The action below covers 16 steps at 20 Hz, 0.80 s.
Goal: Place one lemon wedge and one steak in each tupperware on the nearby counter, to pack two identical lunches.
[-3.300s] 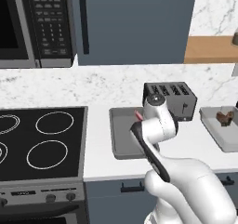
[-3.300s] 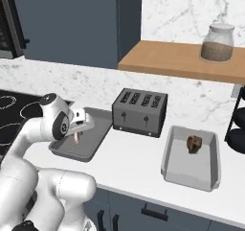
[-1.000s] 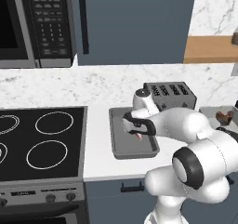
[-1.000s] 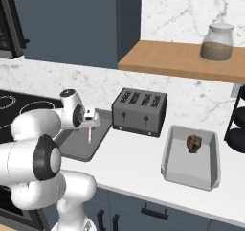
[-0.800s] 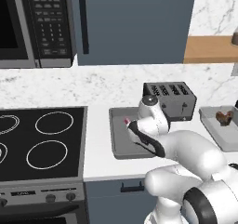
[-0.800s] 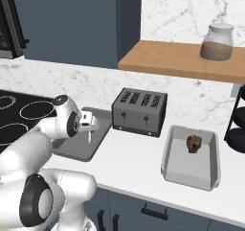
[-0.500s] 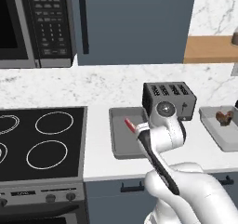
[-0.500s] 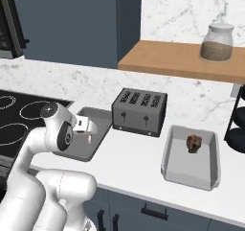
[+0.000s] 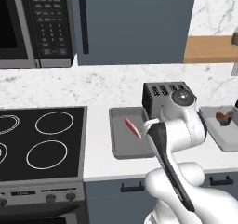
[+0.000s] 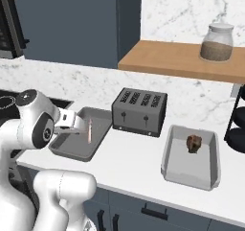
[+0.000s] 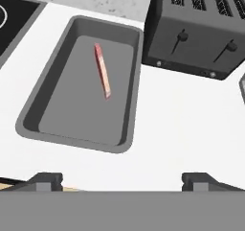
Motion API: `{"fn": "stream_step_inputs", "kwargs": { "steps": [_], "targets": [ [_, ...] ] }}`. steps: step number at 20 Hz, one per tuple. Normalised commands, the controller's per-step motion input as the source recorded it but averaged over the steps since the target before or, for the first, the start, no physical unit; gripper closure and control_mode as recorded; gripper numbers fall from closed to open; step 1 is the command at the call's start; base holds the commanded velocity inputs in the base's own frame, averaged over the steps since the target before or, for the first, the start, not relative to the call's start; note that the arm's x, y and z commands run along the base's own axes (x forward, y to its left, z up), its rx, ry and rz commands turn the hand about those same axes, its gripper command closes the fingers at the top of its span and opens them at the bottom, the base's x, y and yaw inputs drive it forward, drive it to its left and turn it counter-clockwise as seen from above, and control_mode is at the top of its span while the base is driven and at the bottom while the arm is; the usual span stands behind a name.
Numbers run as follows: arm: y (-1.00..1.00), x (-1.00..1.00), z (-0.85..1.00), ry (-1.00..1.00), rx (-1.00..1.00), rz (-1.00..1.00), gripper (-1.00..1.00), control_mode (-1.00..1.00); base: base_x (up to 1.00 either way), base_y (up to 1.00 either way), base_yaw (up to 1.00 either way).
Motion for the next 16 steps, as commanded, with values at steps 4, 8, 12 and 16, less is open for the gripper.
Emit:
{"fn": "stream_step_inputs", "kwargs": {
  "steps": [4, 8, 12, 16],
  "targets": [
    [0.00, 0.00, 0.00, 0.00, 0.00, 0.00, -1.00, 1.00, -1.00, 0.00, 0.18],
    [0.00, 0.00, 0.00, 0.00, 0.00, 0.00, -1.00, 1.00, -1.00, -0.50, 0.03],
    [0.00, 0.00, 0.00, 0.00, 0.00, 0.00, -1.00, 1.00, -1.00, -1.00, -0.13],
    [0.00, 0.00, 0.00, 0.00, 0.00, 0.00, -1.00, 1.00, -0.92, -1.00, -0.12]
  ]
}}
